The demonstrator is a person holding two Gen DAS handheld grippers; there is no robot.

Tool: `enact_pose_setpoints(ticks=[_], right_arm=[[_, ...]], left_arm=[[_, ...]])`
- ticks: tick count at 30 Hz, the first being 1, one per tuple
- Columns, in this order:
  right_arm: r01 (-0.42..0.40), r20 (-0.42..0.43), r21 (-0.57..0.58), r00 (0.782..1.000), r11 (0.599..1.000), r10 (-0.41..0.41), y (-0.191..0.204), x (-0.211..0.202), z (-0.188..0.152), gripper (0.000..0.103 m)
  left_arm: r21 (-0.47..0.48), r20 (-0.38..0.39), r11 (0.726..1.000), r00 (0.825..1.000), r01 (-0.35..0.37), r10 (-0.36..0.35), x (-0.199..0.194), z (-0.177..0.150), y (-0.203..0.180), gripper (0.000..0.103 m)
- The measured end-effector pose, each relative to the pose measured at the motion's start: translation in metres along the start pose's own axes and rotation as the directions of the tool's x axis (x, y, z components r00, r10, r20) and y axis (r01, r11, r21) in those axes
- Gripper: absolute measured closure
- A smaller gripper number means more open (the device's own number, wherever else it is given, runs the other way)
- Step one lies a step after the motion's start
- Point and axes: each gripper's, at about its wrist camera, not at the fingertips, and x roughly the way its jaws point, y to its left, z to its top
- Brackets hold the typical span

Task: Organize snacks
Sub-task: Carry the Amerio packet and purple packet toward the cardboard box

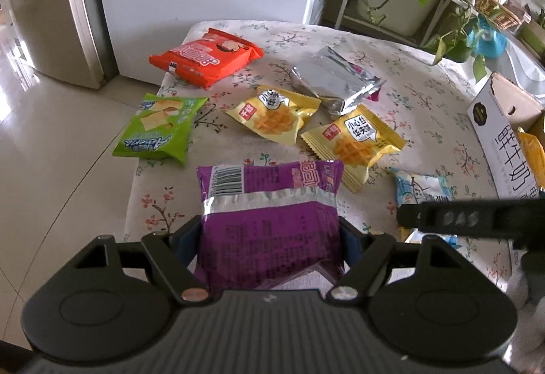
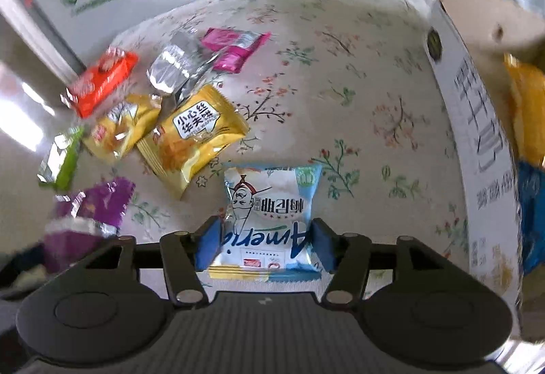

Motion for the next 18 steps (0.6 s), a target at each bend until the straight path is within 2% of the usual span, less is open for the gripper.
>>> enact_pose_setpoints(ticks=[2,4,8,18], right_arm=[[0.049,0.021,-0.056,0.999,0.997,-0.047,0.008,0.001,-0.003,0.046],[0.052,0.031,-0.070,0.998,0.996,-0.050,0.008,0.000,-0.003,0.046],[0.019,0.043,-0.045,0.999,0.999,-0.017,0.001,-0.007,0.001,0.046],[-0.031,0.169,-0.019,0.985,0.999,0.034,-0.017,-0.051,0.013,0.046]], left_arm=[[-0.005,-0.001,1.000,1.000,-0.001,0.001,0.001,0.000,0.000,0.024],[-0.009,0.002,1.000,1.000,-0.004,0.004,0.000,0.001,0.000,0.024],[-0.018,0.019,1.000,1.000,0.000,0.000,-0.006,0.002,0.000,0.024],[-0.025,0.052,0.999,0.998,0.031,-0.030,-0.021,0.007,-0.010,0.024]])
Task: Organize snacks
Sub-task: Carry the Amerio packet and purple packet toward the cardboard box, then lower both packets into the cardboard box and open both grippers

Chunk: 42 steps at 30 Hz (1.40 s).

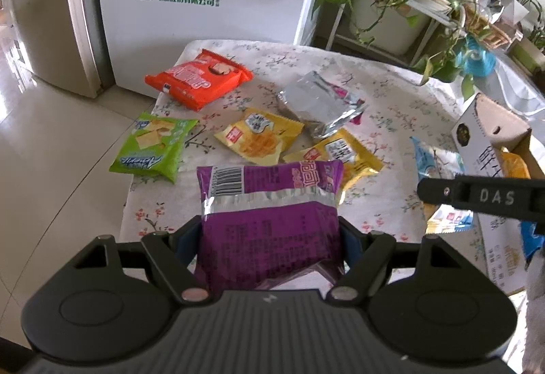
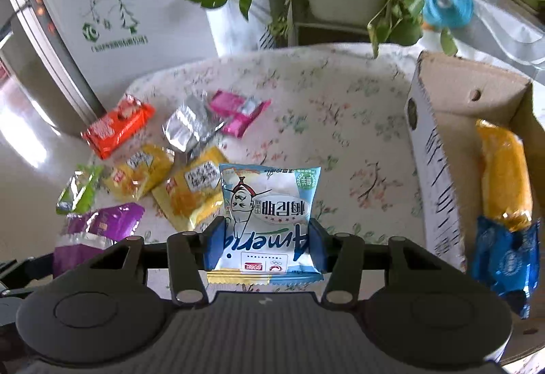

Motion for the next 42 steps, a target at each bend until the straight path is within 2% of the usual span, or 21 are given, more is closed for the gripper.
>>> enact_pose_setpoints(ticks=[7,13,22,34,42], right_arm=[[-0.016,0.068,0.029,0.998,0.999,0.014,-0.016,-0.018,0.010,0.046],[-0.037,0.138,0.091,0.990,0.995,0.024,-0.045,-0.042,0.018,0.046],[-0.019,0.201,0.194,0.979,0.981,-0.021,-0.093,-0.067,0.017,0.046],[-0.014,0.257,0.338,0.963,0.941,-0.078,-0.155,-0.098,0.008,0.046],[-0.015,0.275,0.440,0.954,0.898,-0.119,-0.186,-0.110,0.002,0.046]], left_arm=[[0.011,0.014,1.000,1.000,0.022,-0.022,-0.012,0.001,-0.017,0.024],[0.025,0.015,0.998,0.999,0.052,-0.053,-0.016,0.004,-0.037,0.024],[0.068,0.021,0.991,0.993,0.116,-0.118,-0.021,0.010,-0.080,0.024],[0.143,0.006,0.968,0.977,0.208,-0.211,-0.020,0.014,-0.152,0.024],[0.198,-0.013,0.946,0.966,0.257,-0.259,-0.016,0.018,-0.203,0.024]])
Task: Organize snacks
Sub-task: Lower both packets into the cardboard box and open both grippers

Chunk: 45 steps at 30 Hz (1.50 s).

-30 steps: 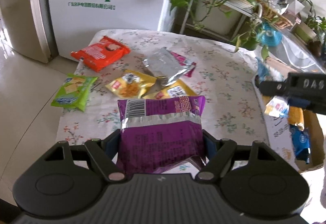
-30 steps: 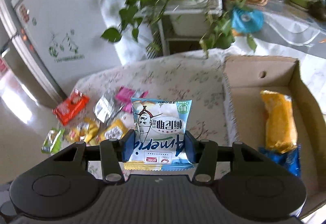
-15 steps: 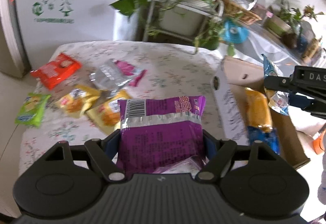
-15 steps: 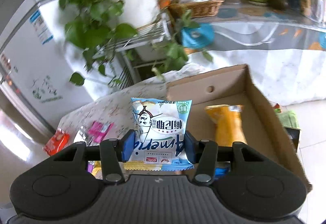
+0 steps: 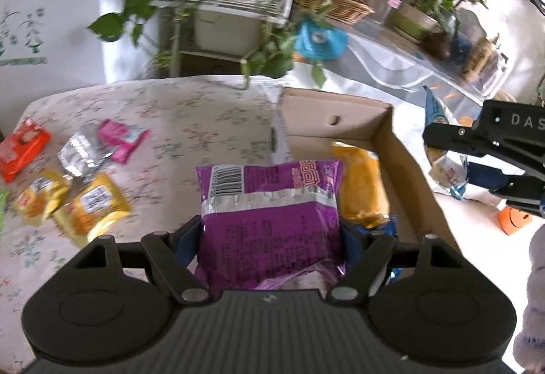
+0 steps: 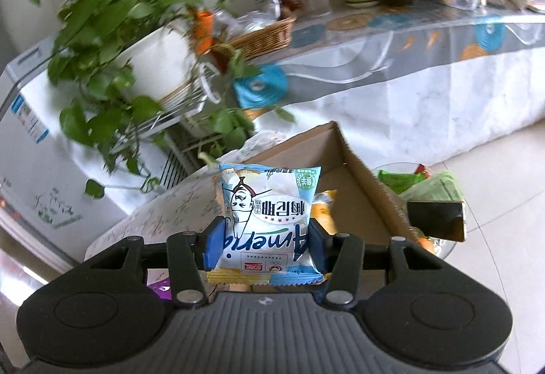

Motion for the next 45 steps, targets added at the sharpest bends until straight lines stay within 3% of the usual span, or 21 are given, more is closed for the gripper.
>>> enact_pose_setpoints(ticks=[15,21,23,27,45], right_arm=[[0.074,-0.016,0.134,0.997,0.988,-0.072,-0.023,-0.001,0.004,0.046],[0.087,-0.021,0.176,0.996,0.981,-0.085,-0.027,0.000,0.005,0.042],[0.088,-0.021,0.178,0.996,0.980,-0.086,-0.026,0.001,0.005,0.036],[0.083,-0.018,0.179,0.997,0.980,-0.082,-0.025,0.000,0.005,0.034],[0.065,-0.053,0.120,0.997,0.991,-0.059,-0.003,0.013,0.003,0.027]], left_arm=[[0.079,-0.055,0.997,0.998,0.026,-0.022,0.044,0.017,-0.052,0.024],[0.110,-0.055,0.994,0.998,0.013,-0.006,0.048,0.017,-0.058,0.013],[0.125,-0.045,0.992,0.999,0.009,-0.003,0.045,0.018,-0.059,0.009],[0.139,-0.039,0.990,0.999,0.012,-0.006,0.040,0.018,-0.058,0.007],[0.201,-0.054,0.976,0.994,-0.086,0.099,0.028,0.018,-0.020,0.007]])
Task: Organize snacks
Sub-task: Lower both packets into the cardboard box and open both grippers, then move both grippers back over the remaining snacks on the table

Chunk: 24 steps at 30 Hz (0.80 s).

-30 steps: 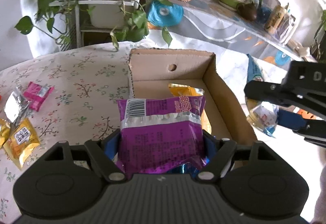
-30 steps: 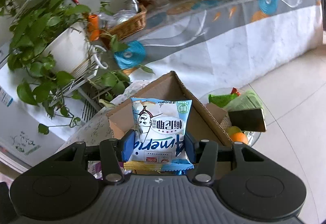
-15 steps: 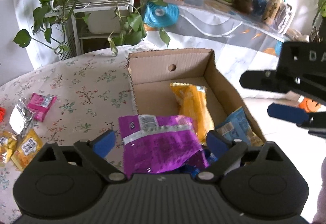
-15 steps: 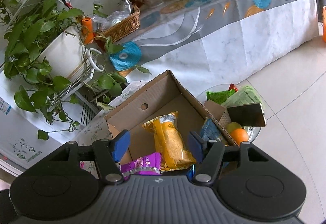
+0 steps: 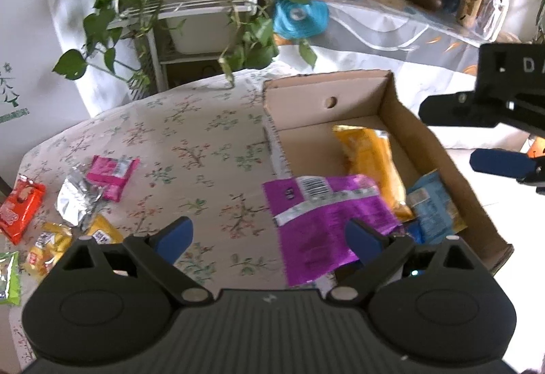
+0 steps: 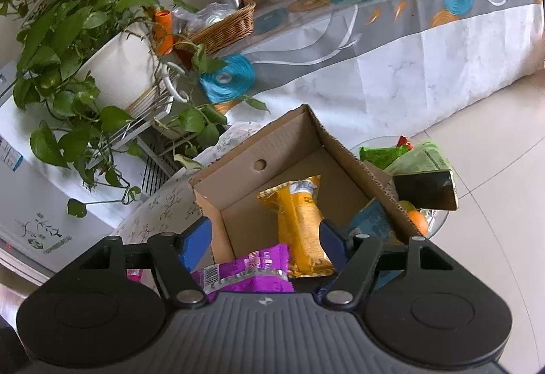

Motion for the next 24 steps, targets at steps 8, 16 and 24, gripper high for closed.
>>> enact_pose_setpoints(ticks=[8,16,24], right_arm=[[-0.011,-0.016,-0.043,1.000,0.999,0.011,0.017,0.006,-0.005,0.024],[-0.030,-0.044,-0.098,0.999,0.995,0.026,0.038,0.016,-0.010,0.022],[-0.059,-0.077,-0.169,0.996,0.984,0.046,0.065,0.027,-0.020,0.021]], left_arm=[[-0.010,-0.010,0.999,0.999,-0.031,0.030,-0.003,-0.005,0.029,0.007],[-0.031,-0.008,0.998,0.999,-0.051,0.051,-0.010,-0.012,0.064,0.007],[-0.107,-0.006,0.989,0.995,-0.102,0.101,-0.017,-0.020,0.119,0.007]])
